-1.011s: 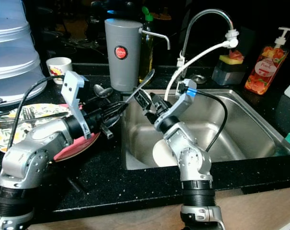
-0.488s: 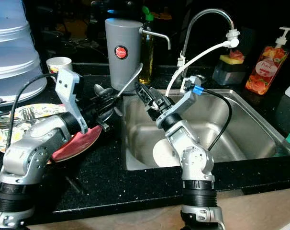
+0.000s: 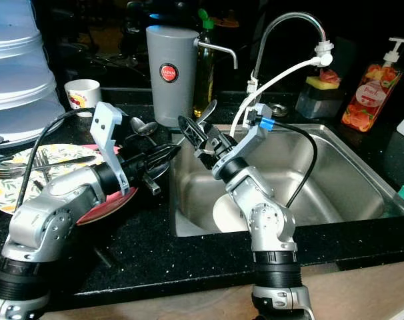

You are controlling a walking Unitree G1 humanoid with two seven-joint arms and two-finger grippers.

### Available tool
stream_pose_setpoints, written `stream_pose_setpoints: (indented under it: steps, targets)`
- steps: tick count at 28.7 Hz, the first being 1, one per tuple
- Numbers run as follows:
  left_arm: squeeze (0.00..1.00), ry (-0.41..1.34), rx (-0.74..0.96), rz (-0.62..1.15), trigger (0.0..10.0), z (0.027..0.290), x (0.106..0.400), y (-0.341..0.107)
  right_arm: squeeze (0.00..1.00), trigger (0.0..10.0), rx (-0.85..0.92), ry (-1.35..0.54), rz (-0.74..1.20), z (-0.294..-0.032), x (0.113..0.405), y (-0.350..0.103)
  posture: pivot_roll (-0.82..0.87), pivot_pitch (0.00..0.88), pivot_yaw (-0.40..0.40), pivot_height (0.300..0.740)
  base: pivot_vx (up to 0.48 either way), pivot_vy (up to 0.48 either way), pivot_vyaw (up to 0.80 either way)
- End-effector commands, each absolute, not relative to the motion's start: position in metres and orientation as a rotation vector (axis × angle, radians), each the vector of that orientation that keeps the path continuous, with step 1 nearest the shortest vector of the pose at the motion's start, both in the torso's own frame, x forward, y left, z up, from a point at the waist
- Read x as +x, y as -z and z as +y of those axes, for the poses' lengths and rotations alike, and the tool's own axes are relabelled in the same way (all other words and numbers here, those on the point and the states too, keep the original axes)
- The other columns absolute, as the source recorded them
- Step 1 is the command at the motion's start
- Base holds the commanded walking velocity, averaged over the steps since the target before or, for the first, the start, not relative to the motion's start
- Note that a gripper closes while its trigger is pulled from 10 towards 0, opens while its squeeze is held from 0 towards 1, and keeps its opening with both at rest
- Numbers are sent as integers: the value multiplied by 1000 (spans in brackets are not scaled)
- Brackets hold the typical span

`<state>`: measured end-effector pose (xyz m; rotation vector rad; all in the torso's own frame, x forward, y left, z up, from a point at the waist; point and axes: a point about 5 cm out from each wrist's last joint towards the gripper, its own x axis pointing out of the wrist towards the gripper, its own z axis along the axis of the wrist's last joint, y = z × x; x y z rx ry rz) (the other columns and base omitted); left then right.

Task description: Kitchen organization

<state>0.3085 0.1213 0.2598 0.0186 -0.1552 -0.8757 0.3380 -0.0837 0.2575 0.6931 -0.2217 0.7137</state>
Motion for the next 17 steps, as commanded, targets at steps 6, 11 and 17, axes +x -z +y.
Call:
stream_pose_setpoints:
  steps: [6,11,17]
  targets:
    - [0,875,25,-166,0,121,308,-262,0,0,709,-701,-229,-87,337,-257,58,24,-55,740,0,0,0]
    - [0,871,37,-163,0,122,308,-262,0,0,718,-688,-240,-90,338,-258,59,23,-56,740,0,0,0]
    - [522,863,45,-165,0,124,308,-263,0,0,733,-682,-249,-91,339,-259,60,20,-57,740,0,0,0]
